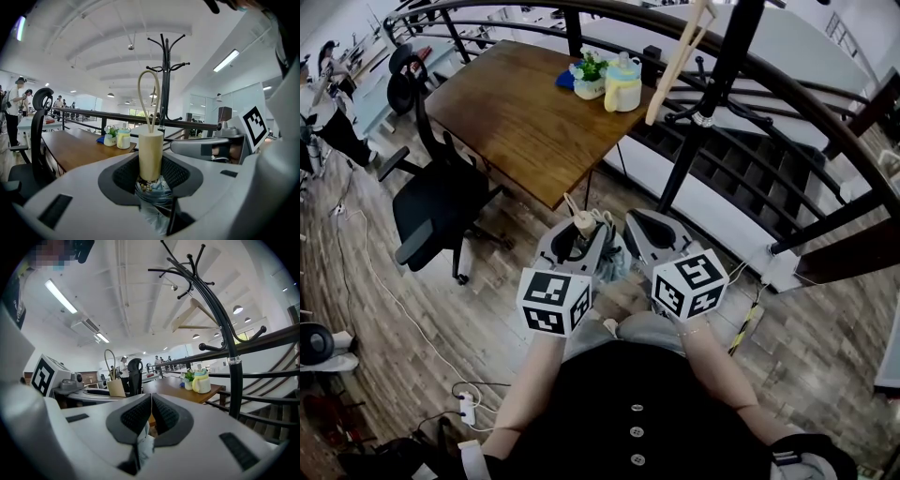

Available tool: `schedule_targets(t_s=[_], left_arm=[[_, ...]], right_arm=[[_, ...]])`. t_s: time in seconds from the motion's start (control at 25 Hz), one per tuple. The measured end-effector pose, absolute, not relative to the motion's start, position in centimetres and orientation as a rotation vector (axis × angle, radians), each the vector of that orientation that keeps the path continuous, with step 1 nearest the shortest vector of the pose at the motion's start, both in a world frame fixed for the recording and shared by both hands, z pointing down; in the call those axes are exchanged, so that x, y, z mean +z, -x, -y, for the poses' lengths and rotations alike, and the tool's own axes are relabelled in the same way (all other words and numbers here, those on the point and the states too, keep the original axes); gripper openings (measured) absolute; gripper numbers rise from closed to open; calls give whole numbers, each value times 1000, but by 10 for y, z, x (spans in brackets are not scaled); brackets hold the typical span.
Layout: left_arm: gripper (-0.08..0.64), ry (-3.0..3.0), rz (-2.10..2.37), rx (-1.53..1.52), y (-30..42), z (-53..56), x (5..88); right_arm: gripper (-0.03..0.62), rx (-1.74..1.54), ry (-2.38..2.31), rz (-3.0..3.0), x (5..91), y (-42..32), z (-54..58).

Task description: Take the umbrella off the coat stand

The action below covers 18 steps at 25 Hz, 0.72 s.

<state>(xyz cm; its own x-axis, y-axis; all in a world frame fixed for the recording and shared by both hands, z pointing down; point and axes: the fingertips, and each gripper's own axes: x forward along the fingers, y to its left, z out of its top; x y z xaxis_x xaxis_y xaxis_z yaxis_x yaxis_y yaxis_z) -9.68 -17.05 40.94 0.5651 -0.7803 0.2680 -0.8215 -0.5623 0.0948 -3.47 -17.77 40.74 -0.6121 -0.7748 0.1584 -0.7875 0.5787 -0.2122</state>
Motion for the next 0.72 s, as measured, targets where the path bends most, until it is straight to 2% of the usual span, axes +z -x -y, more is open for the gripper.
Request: schedule_targets(t_s=[0.72], left_arm=[[146,-2653,1314,321,98,162,409]], right_arm=[[29,431,-1361,2721,417,40,173]])
